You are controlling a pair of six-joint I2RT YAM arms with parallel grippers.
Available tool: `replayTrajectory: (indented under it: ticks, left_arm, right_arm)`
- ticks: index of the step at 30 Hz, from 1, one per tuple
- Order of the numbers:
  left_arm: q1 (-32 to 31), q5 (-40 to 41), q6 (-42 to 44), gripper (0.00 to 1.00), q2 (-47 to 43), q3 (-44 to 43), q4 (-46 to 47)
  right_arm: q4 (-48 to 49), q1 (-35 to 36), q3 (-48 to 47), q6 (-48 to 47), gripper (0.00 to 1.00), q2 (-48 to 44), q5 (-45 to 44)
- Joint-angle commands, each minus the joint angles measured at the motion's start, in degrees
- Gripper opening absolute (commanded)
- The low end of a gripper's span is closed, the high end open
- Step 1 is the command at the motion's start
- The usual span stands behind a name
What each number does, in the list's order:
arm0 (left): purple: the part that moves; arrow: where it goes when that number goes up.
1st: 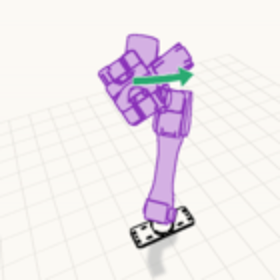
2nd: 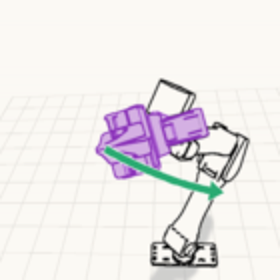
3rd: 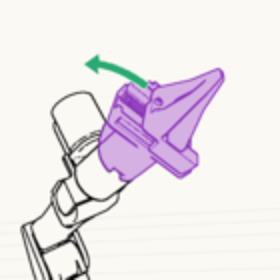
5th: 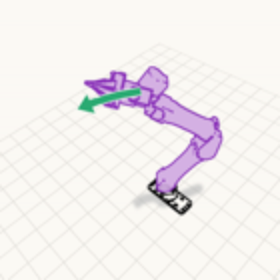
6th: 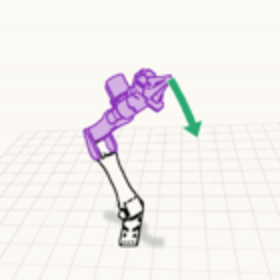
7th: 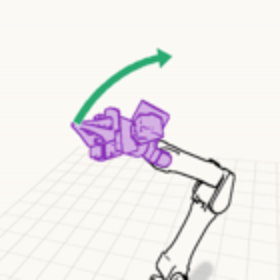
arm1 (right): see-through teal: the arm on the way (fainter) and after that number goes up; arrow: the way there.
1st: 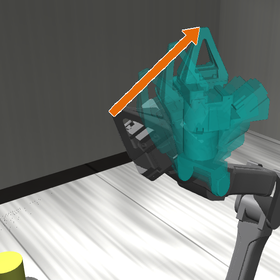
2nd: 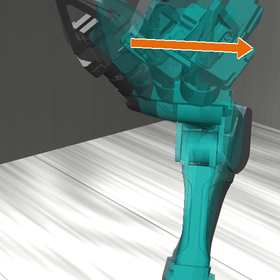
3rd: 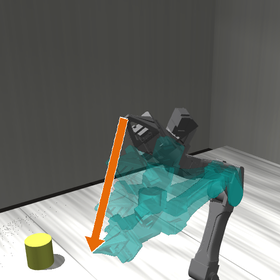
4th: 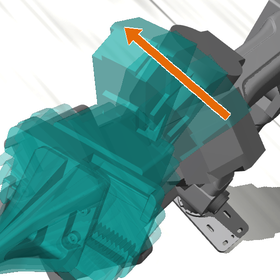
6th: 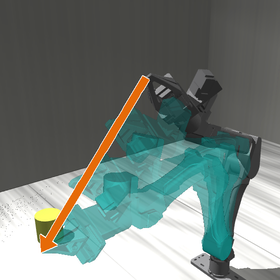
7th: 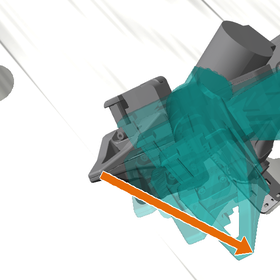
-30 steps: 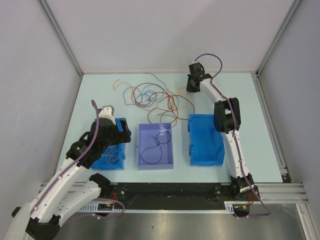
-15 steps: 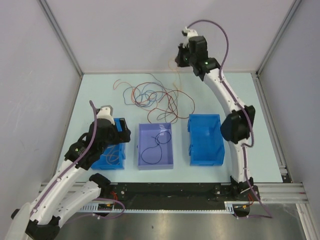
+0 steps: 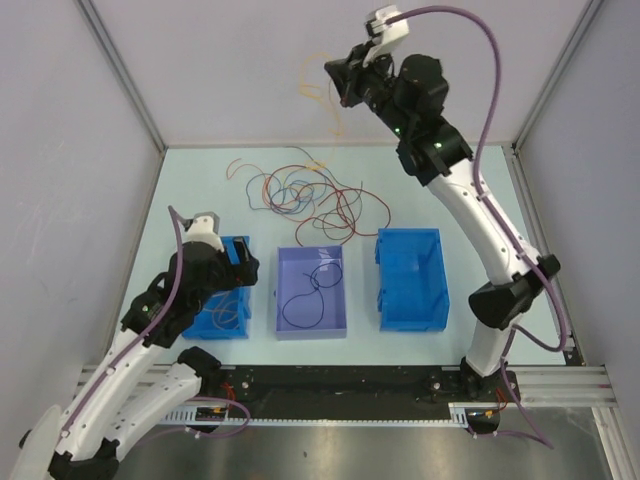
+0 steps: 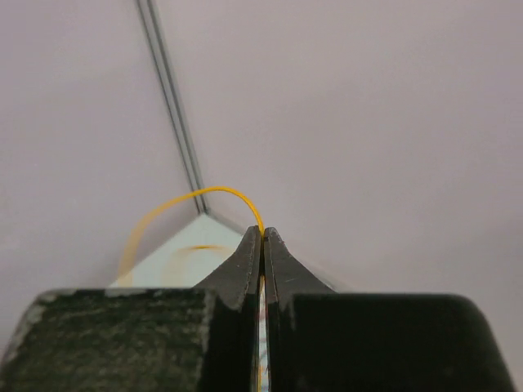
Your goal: Untangle the cables
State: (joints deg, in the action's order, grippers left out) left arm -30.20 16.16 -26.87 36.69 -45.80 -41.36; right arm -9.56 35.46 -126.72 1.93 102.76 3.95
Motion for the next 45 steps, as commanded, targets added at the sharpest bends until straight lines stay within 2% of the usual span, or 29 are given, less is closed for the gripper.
replayTrajectory:
  ticks: [1, 8, 13, 18, 22, 28, 31, 34, 37, 38, 41, 45]
  left_arm:
    - [0.2, -0.9, 1.5, 0.94, -2.0, -1.4, 1.4]
    - [0.2, -2.1, 5.2, 0.94, 0.0, -8.9, 5.7]
    - [0.2, 0.4, 9.1, 0.97, 3.9, -15.8, 9.0]
    - [0.2, 0.1, 12.9, 0.90, 9.7, -25.6, 11.7]
    - [0.3, -2.2, 19.4, 0.87, 12.7, -32.3, 13.2]
    - [0.8, -10.7, 24.7, 0.86, 16.7, -42.3, 9.4]
    - [1.9, -15.3, 23.5, 0.86, 17.0, -45.2, 8.5]
    - [4.4, -26.2, 22.0, 0.86, 17.7, -47.9, 6.3]
    - [6.0, -33.9, 20.4, 0.88, 19.0, -50.4, 3.9]
    - [6.4, -35.4, 19.9, 0.86, 19.8, -51.1, 3.3]
    - [7.8, -40.4, 18.8, 0.85, 20.4, -51.9, 1.7]
    - [7.7, -45.2, 18.4, 0.81, 21.4, -48.5, 2.9]
  right_arm:
    - [-7.5, 0.6, 2.3, 1.6, 0.00, 5.3, -1.7]
    - [-8.0, 3.7, 4.7, 0.4, 0.00, 3.1, -0.4]
    - [-8.3, 6.3, 4.8, -0.4, 0.00, 1.7, 1.2]
    - [-8.5, 8.5, 6.7, -3.7, 0.00, 0.3, 3.2]
    - [-8.7, 8.7, 9.0, -5.3, 0.00, -0.8, 7.5]
    - [-8.5, 8.2, 12.8, -7.3, 0.00, -2.8, 15.7]
    - [-8.7, 7.5, 14.0, -8.3, 0.00, -3.7, 21.7]
    - [-9.1, 5.9, 14.8, -9.2, 0.00, -4.4, 28.5]
    - [-9.9, 2.2, 14.9, -8.7, 0.00, -4.7, 39.0]
    - [-10.2, 0.8, 14.9, -7.7, 0.00, -4.8, 45.3]
    - [-10.1, -3.9, 15.3, -4.9, 0.00, -4.8, 55.1]
    - [-11.0, -5.7, 16.8, -6.2, 0.00, -6.9, 59.6]
